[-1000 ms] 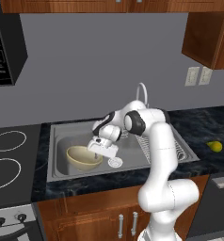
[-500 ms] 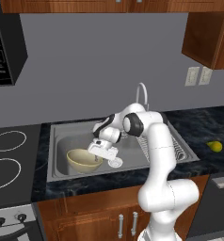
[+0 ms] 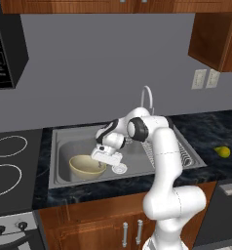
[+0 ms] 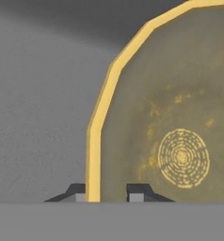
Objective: Remove the apple and pear from the sink. Then move the bowl and cup from the counter to the sink for washing.
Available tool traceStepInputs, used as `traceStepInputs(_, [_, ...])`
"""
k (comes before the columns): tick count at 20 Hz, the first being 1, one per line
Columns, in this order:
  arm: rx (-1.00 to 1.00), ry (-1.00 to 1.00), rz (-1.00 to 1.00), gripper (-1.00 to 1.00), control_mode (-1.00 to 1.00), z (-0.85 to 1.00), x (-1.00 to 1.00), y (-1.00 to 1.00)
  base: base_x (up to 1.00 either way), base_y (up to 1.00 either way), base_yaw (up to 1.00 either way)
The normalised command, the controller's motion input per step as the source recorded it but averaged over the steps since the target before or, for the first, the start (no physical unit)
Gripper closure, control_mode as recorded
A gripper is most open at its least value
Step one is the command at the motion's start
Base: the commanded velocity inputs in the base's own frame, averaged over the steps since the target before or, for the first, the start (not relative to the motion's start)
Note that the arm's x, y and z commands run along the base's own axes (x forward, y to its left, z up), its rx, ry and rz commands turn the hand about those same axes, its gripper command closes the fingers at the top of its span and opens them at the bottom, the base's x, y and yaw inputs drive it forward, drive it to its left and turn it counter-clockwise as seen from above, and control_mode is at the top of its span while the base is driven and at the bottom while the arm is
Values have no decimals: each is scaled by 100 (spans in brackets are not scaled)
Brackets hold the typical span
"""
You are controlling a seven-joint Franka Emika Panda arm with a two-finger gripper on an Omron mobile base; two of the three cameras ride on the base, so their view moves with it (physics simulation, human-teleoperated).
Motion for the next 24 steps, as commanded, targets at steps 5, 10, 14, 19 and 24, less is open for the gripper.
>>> traceStepInputs(5, [-8,-1,0,100,-100,-5,2,-1,0,0,0])
traceStepInputs(10, [-7,-2,0,100,-100,-3,1,0,0,0,0])
traceStepInputs(14, [-6,-4,0,100,-100,-6,2,0,0,0,0])
traceStepInputs(19, [-3,-5,0,100,-100,-1,3,0,0,0,0])
traceStepInputs(24, [0,0,0,100,-100,0,0,0,0,0,0])
